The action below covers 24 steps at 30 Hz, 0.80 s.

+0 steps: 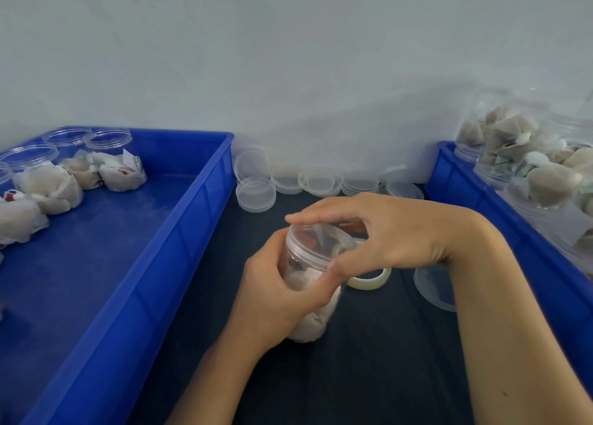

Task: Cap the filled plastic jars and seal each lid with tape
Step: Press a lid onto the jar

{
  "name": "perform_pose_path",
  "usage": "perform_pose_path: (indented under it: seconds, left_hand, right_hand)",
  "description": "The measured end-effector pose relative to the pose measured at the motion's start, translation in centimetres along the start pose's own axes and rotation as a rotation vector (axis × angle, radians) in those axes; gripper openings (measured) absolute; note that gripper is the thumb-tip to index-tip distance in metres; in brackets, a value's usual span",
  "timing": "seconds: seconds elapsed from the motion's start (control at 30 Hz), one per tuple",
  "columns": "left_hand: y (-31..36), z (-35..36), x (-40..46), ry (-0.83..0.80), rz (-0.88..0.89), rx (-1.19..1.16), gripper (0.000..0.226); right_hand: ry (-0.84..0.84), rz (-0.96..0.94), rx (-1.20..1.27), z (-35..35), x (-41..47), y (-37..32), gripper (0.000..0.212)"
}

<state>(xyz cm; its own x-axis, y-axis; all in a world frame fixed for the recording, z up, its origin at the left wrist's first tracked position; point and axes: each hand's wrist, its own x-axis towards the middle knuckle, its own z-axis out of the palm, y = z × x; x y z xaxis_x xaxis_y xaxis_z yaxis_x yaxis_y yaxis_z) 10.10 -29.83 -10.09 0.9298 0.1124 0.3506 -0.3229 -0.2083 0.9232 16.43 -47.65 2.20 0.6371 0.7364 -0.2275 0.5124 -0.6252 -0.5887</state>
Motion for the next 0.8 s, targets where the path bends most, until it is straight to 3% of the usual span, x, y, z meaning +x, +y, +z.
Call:
perform_pose_path:
  seconds: [0.17,0.47,0.67,0.8]
  left_hand:
    - [0.1,0.0,0.1,-0.050,-0.015,-0.058,0.053]
    - [0.0,0.7,-0.2,-0.004,0.075,-0.046,0.054]
    - [-0.3,0.8,0.1,0.001,0.073,-0.025,0.050]
    - [-0.5,0.8,0.1,0.040,0.050,-0.051,0.055]
  right_hand:
    - [0.045,0.013,0.029,-0.1,0.0,0.3,0.065]
    - [0.231,0.321,-0.211,1.5,1.2,-2.0,0.071]
    - [0.251,0.379,-0.285,2.1,1.8,-1.9,0.109]
    - [0.158,0.274,-0.211,1.0,0.7,-2.0,0.089]
